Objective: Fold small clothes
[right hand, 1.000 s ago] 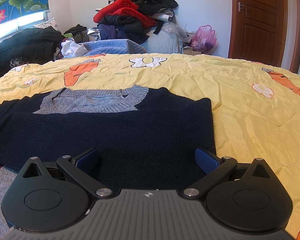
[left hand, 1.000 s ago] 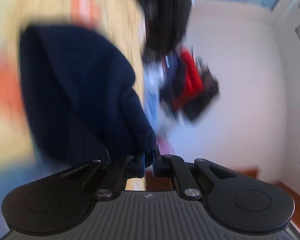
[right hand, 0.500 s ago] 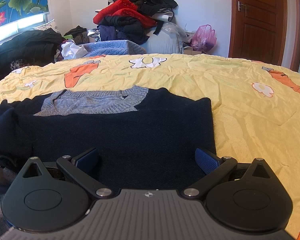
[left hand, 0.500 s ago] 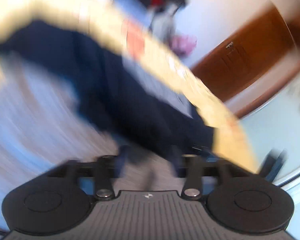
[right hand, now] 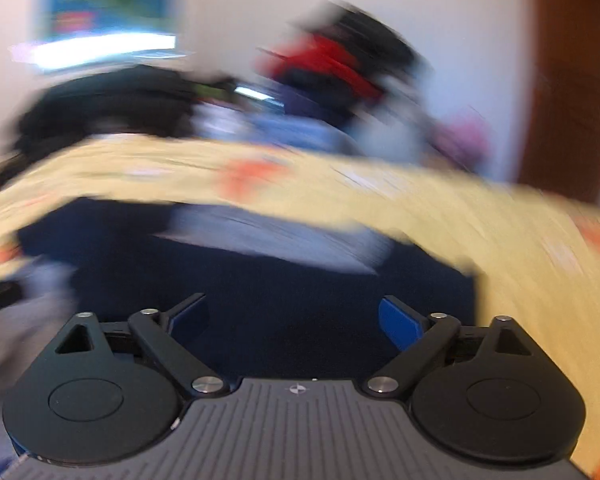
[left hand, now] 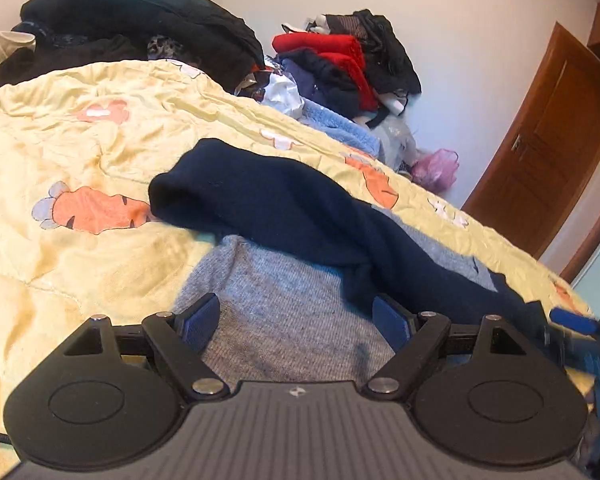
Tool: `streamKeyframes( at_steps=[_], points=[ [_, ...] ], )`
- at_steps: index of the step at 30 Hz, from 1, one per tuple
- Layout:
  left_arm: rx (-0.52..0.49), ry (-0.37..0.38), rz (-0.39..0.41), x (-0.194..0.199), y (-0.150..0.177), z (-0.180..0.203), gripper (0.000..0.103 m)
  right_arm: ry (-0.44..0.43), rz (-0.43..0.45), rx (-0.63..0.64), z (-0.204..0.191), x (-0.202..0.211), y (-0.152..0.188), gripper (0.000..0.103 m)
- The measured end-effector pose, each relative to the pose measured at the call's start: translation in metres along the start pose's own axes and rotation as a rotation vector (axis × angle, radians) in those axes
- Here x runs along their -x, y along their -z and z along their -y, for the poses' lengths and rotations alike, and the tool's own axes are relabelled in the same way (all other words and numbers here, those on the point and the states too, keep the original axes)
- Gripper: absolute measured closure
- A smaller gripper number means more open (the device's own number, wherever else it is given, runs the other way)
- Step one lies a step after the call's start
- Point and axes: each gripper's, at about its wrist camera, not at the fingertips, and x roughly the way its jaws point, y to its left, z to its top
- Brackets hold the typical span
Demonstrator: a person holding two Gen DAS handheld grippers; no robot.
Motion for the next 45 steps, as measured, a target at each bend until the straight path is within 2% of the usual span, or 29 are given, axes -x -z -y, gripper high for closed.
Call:
streamKeyframes(
  at_steps=[1, 3, 5, 9, 10, 11, 13, 16, 18, 19, 20, 22, 24, 26, 27, 33, 39, 42, 43, 45],
  points=[
    [0.002, -0.001, -0.002, -0.003, 0.002, 0.001, 0.019, -0.026, 0.013, 0.137, -0.021, 0.005, 0.000, 0.007],
    [0.004, 0.002, -0.001, -0.005, 0.004, 0.001, 0.018, -0.016, 0.035, 0.419, -0.058, 0.006, 0.007, 0.010],
    [0.007, 0.003, -0.001, -0.008, 0.003, 0.000, 0.018, -0.009, 0.042, 0.553, -0.076, 0.000, 0.011, 0.017],
    [0.013, 0.002, 0.000, -0.012, 0.001, -0.003, 0.017, -0.096, -0.028, 0.519, -0.087, -0.020, 0.003, 0.024],
    [0.012, 0.002, 0.000, -0.012, 0.001, -0.003, 0.017, -0.102, -0.031, 0.521, -0.090, -0.024, 0.002, 0.032],
    [0.013, 0.002, 0.000, -0.011, 0.001, -0.003, 0.017, -0.108, -0.036, 0.523, -0.094, -0.027, 0.001, 0.044],
    [0.014, 0.004, 0.000, -0.011, 0.001, -0.004, 0.017, -0.124, -0.056, 0.507, -0.100, -0.030, -0.001, 0.055],
    [0.020, 0.006, 0.002, -0.011, 0.000, -0.004, 0.017, -0.136, -0.040, 0.546, -0.111, -0.026, 0.003, 0.055],
    [0.024, 0.008, 0.003, -0.011, 0.000, -0.005, 0.017, -0.141, -0.031, 0.593, -0.117, -0.020, 0.007, 0.050],
    [0.026, 0.008, 0.004, -0.011, 0.000, -0.005, 0.017, -0.147, -0.027, 0.607, -0.119, -0.017, 0.008, 0.044],
    [0.027, 0.009, 0.004, -0.011, 0.000, -0.005, 0.017, -0.152, -0.022, 0.617, -0.122, -0.014, 0.009, 0.032],
    [0.026, 0.009, 0.004, -0.011, 0.000, -0.005, 0.017, -0.163, 0.004, 0.631, -0.126, -0.008, 0.010, 0.024],
    [0.026, 0.008, 0.003, -0.011, 0.000, -0.005, 0.017, -0.175, -0.001, 0.638, -0.129, -0.010, 0.009, 0.026],
    [0.026, 0.007, 0.004, -0.011, 0.000, -0.005, 0.017, -0.189, -0.016, 0.622, -0.130, -0.015, 0.007, 0.046],
    [0.026, 0.007, 0.003, -0.011, 0.000, -0.005, 0.017, -0.189, -0.032, 0.606, -0.129, -0.020, 0.005, 0.050],
    [0.026, 0.008, 0.003, -0.011, 0.000, -0.005, 0.017, -0.175, -0.056, 0.522, -0.120, -0.029, 0.001, 0.051],
    [0.024, 0.006, 0.003, -0.011, 0.000, -0.005, 0.016, -0.168, -0.020, 0.637, -0.131, -0.022, 0.013, 0.050],
    [0.021, 0.003, 0.002, -0.012, 0.000, -0.005, 0.016, -0.173, -0.023, 0.591, -0.126, -0.030, 0.009, 0.050],
    [0.019, 0.002, 0.001, -0.012, 0.000, -0.005, 0.016, -0.175, -0.030, 0.572, -0.124, -0.032, 0.007, 0.051],
    [0.017, -0.001, 0.001, -0.012, 0.000, -0.006, 0.016, -0.197, -0.065, 0.507, -0.119, -0.034, -0.001, 0.064]
  ],
)
